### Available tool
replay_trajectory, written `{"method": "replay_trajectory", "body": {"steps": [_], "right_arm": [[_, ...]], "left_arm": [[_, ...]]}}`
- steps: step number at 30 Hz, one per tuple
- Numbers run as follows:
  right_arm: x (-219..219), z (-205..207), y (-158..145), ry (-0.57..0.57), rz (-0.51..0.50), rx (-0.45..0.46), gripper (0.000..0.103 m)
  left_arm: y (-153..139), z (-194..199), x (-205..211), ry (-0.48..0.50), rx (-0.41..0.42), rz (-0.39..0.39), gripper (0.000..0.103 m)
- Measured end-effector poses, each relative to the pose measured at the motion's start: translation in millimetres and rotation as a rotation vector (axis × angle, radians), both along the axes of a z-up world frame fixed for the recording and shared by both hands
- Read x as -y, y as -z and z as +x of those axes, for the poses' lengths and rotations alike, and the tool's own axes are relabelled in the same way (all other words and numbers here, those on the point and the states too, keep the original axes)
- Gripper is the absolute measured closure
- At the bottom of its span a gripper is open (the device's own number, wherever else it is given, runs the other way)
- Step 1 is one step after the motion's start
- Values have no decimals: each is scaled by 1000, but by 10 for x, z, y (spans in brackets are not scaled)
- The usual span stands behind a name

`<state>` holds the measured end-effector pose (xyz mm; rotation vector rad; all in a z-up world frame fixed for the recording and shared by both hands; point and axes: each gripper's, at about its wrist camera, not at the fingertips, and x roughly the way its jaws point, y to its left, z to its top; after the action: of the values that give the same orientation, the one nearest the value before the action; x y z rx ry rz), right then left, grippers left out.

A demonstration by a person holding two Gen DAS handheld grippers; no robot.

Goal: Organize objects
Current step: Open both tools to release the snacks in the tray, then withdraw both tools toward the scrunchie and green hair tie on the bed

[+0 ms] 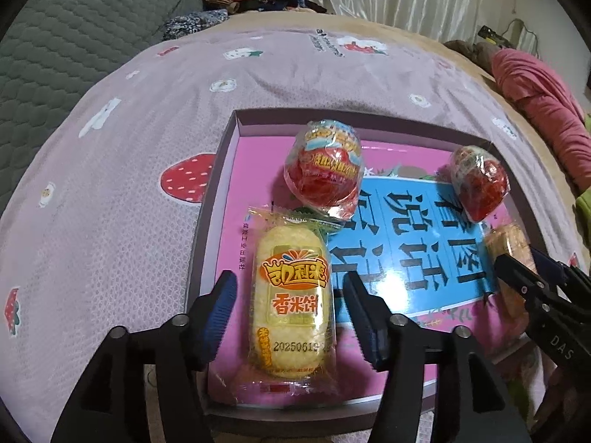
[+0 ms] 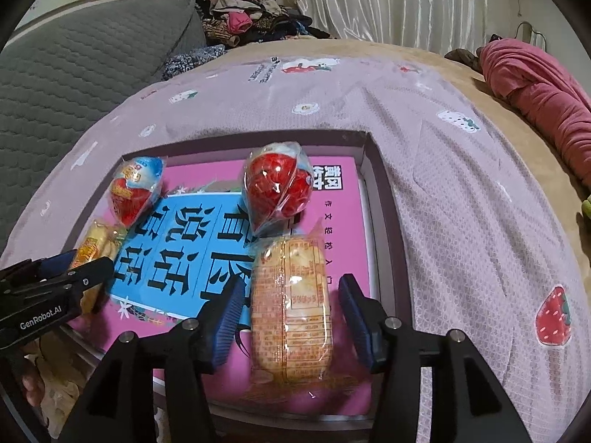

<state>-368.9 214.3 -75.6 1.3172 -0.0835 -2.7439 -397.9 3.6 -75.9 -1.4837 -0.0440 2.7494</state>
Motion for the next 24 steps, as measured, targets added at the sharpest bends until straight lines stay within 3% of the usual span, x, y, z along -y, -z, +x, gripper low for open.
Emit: {"method": "replay_trajectory", "body": {"steps": [2, 5, 15, 20, 24], "right_arm": [[-8, 18, -60, 4, -5, -19, 44], [-4, 76, -181, 5, -12, -55, 38], [147, 506, -889, -19, -7, -269, 23], [237, 757, -1152, -13, 11, -329, 18], [314, 976, -1272, 3, 47, -341, 17]], "left_arm": [[-60, 27, -2, 3, -12, 8, 27], [-193, 97, -25, 15, -53, -7, 26], [-702, 482, 48, 6, -176, 2, 25], [-955, 774, 164, -20, -231, 48, 25], [-1103, 1030, 185, -24, -255, 27, 25]]}}
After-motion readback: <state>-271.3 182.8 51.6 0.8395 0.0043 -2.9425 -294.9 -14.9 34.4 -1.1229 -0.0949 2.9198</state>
